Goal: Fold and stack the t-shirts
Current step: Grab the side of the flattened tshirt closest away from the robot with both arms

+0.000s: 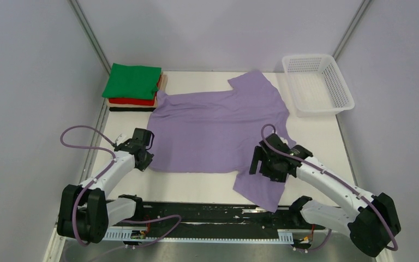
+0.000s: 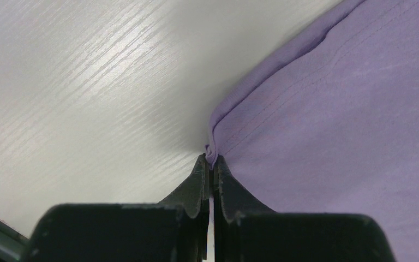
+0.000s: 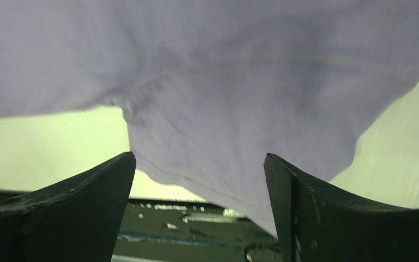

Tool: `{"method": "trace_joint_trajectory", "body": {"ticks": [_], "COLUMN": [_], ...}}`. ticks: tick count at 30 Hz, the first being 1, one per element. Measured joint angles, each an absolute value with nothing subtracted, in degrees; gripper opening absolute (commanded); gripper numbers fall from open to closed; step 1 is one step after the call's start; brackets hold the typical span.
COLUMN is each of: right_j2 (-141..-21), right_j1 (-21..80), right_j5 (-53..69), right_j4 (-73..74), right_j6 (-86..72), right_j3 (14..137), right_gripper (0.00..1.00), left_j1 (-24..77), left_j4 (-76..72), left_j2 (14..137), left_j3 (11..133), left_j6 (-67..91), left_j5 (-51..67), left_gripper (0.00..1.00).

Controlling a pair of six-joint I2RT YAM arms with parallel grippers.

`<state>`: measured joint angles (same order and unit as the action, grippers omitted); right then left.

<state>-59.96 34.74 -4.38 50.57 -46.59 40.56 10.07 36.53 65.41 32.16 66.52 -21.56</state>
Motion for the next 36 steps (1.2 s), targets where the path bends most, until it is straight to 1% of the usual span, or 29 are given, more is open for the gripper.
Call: {"method": "trace_joint_trajectory", "body": {"ticks": [3, 8, 12, 17, 20, 21, 25, 27, 28, 29, 36], "right_j2": [-59.9, -60.5, -63.8, -67.2, -68.0, -68.1, -68.3, -68.2, -68.0, -67.8, -63.8], "right_j1": [39.0, 42.7, 43.7, 43.8, 43.8, 43.8, 43.8, 43.8, 43.8, 43.8, 43.8], "right_j5": [-3.2, -0.1, 1.4, 2.2, 3.4, 3.8, 4.6, 4.7, 4.6, 4.5, 1.5], "right_j4": [54.6, 59.2, 59.4, 58.2, 56.7, 56.2, 54.7, 54.5, 54.5, 54.5, 53.8], "right_j6": [-51.2, -57.0, -59.3, -61.1, -61.9, -62.2, -63.2, -63.8, -63.8, -63.9, -63.7], "right_j3": [38.1, 34.4, 33.6, 32.2, 31.0, 30.8, 30.8, 30.8, 30.8, 30.8, 30.3], "right_gripper": [0.74, 0.66, 0.59, 0.56, 0.50, 0.47, 0.25, 0.13, 0.03, 0.00, 0.00], "left_j1": [10.1, 10.1, 10.1, 10.1, 10.1, 10.1, 10.1, 10.1, 10.1, 10.1, 10.1], "left_j4": [36.5, 36.5, 36.6, 37.0, 37.1, 37.1, 37.1, 37.1, 37.1, 37.1, 38.6], "left_j2": [65.4, 65.4, 65.0, 64.2, 64.2, 64.2, 64.2, 64.4, 64.6, 64.6, 64.2], "left_j3": [32.1, 32.1, 32.1, 32.1, 32.1, 32.1, 32.1, 32.1, 32.1, 32.1, 32.2], "left_j6": [66.1, 65.6, 65.5, 65.5, 65.5, 65.4, 65.3, 65.2, 65.2, 65.2, 65.3], "left_j5": [-21.1, -21.1, -21.1, -21.2, -21.4, -21.4, -21.5, -21.5, -21.5, -21.5, -21.5], "left_gripper": [0.00, 0.00, 0.00, 0.00, 0.00, 0.00, 0.00, 0.00, 0.00, 0.00, 0.00]}}
